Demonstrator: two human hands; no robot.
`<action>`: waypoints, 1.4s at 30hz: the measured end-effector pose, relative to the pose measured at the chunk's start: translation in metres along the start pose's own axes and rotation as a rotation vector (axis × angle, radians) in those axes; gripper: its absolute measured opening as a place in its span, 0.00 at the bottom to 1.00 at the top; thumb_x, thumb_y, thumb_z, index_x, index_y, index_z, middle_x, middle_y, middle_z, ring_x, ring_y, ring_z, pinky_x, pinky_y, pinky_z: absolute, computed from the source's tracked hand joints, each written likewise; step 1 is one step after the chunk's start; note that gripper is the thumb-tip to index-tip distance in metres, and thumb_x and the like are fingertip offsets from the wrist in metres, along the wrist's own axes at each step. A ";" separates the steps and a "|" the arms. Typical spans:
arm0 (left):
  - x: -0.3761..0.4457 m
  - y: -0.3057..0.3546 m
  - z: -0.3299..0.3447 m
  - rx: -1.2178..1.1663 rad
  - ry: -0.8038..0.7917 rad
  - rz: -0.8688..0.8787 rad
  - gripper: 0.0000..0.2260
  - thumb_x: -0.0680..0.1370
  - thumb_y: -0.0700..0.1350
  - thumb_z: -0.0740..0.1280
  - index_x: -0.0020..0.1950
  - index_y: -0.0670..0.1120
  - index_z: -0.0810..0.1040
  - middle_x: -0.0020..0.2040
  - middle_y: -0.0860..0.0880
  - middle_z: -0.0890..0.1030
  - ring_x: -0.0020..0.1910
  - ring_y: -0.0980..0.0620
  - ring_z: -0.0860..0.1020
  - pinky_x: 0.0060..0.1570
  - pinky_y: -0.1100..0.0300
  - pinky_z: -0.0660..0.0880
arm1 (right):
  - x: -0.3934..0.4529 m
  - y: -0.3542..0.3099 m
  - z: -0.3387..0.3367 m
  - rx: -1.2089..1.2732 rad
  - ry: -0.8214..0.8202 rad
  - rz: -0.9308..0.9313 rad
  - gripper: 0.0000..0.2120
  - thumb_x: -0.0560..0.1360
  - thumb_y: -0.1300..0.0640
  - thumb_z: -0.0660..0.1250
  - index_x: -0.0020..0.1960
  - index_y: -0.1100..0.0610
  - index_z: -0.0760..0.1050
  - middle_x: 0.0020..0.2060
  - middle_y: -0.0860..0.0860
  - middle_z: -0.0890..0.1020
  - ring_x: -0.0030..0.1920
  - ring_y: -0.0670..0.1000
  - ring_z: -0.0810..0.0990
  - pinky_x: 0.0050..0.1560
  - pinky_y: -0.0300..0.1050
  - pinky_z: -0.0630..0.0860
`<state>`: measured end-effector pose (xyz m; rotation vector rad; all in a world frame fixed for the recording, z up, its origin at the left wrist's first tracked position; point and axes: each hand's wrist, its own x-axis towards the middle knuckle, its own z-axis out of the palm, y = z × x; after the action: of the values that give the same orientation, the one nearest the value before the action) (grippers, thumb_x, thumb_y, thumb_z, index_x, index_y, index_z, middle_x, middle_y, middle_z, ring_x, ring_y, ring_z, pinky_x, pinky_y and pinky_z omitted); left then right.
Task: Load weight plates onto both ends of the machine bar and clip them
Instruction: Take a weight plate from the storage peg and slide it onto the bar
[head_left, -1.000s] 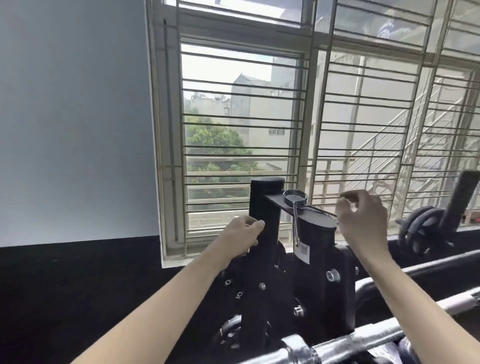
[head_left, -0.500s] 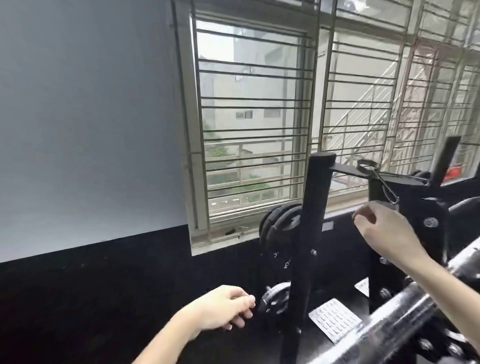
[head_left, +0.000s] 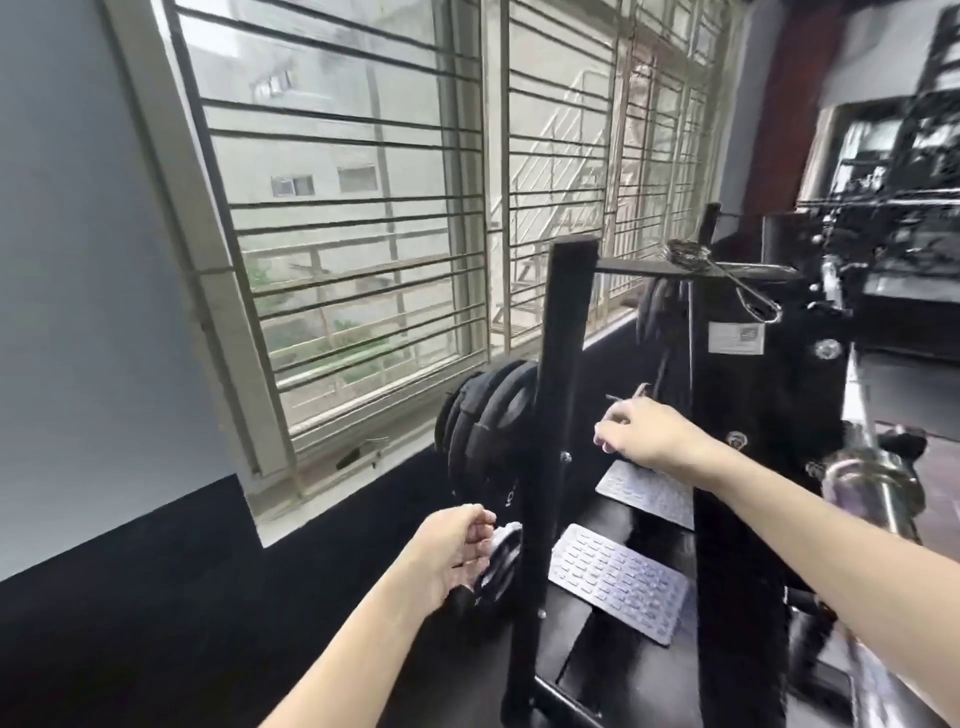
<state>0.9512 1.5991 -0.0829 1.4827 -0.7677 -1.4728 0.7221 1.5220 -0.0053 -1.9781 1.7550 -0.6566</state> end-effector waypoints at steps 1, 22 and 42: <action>0.015 0.009 -0.002 -0.015 -0.011 -0.002 0.09 0.82 0.41 0.62 0.44 0.44 0.78 0.35 0.49 0.76 0.30 0.54 0.76 0.36 0.62 0.71 | 0.007 -0.002 0.005 -0.002 0.006 0.028 0.10 0.75 0.54 0.65 0.40 0.55 0.83 0.38 0.50 0.86 0.37 0.50 0.80 0.39 0.42 0.73; 0.418 0.090 -0.078 -0.241 0.008 -0.296 0.33 0.77 0.61 0.62 0.76 0.42 0.70 0.69 0.41 0.78 0.63 0.36 0.79 0.59 0.44 0.79 | 0.283 -0.140 0.158 -0.010 0.142 0.335 0.11 0.79 0.52 0.59 0.46 0.54 0.79 0.51 0.55 0.84 0.59 0.58 0.79 0.69 0.52 0.69; 0.475 0.128 -0.092 -0.012 -0.410 -0.867 0.31 0.64 0.59 0.78 0.38 0.31 0.75 0.49 0.36 0.83 0.50 0.39 0.83 0.58 0.47 0.78 | 0.399 -0.128 0.250 -0.263 0.156 0.724 0.24 0.80 0.53 0.62 0.74 0.56 0.67 0.78 0.55 0.61 0.81 0.59 0.45 0.78 0.59 0.53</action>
<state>1.1107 1.1353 -0.1838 1.6071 -0.3242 -2.4733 1.0114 1.1404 -0.1011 -1.2812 2.5451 -0.3419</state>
